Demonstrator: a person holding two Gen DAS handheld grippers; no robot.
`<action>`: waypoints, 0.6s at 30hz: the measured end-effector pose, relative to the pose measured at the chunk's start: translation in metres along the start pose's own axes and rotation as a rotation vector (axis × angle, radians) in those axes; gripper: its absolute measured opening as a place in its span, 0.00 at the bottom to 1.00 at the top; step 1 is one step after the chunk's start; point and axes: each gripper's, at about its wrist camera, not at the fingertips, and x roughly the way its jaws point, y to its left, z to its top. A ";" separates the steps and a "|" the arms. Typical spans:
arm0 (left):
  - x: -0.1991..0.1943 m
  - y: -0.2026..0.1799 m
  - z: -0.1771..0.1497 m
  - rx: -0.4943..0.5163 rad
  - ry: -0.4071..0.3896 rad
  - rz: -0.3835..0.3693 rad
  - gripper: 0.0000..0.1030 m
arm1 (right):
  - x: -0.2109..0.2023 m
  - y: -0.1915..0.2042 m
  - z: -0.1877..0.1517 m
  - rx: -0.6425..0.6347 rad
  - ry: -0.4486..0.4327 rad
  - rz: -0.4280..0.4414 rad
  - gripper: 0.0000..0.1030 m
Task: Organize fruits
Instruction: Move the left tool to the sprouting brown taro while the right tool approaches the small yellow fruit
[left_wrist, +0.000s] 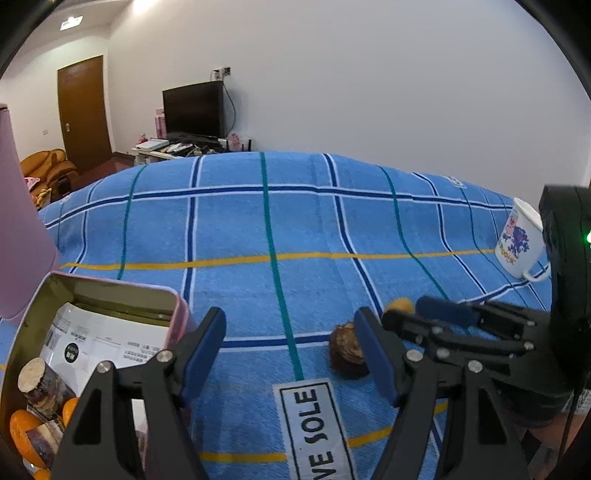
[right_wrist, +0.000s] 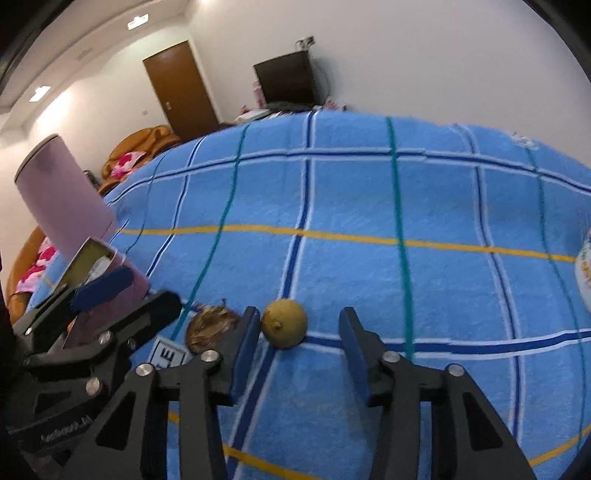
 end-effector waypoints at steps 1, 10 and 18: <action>-0.001 0.000 0.000 0.000 -0.006 0.003 0.72 | 0.000 0.001 0.000 0.001 0.001 0.004 0.42; -0.002 -0.004 -0.002 0.030 -0.019 0.009 0.73 | -0.008 0.011 -0.003 -0.044 -0.023 -0.033 0.24; -0.008 -0.004 -0.001 0.025 -0.055 0.024 0.73 | -0.010 0.012 -0.002 -0.079 -0.042 -0.056 0.22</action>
